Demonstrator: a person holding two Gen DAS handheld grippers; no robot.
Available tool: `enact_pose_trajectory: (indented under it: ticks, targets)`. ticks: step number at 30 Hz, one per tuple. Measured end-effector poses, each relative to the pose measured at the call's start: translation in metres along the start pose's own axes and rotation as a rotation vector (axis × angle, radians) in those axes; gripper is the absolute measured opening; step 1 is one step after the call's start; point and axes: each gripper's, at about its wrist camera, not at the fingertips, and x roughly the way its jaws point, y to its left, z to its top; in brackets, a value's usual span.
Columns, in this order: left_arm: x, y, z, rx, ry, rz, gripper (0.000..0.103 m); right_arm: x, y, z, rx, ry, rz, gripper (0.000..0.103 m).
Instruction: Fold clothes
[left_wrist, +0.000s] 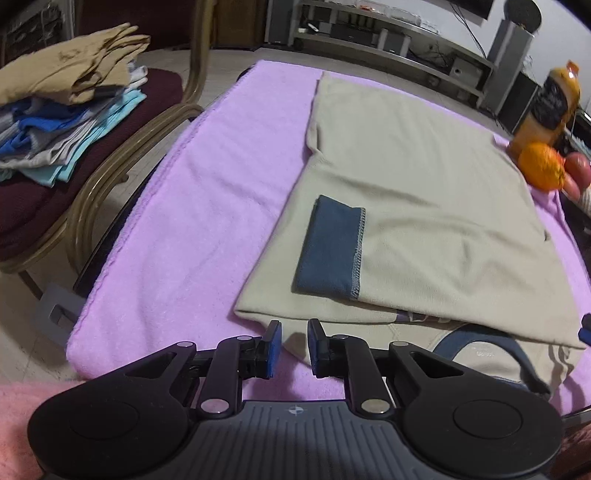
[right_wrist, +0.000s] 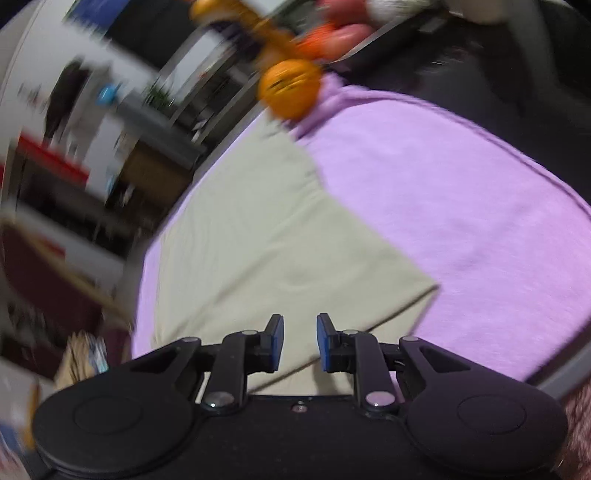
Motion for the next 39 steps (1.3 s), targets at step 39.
enact_pose_trajectory:
  ticks: [39]
  targets:
    - [-0.068,-0.038,0.048,0.175,-0.161,-0.128,0.027,-0.04,0.11,0.008,-0.323,0.07,0.045,0.024]
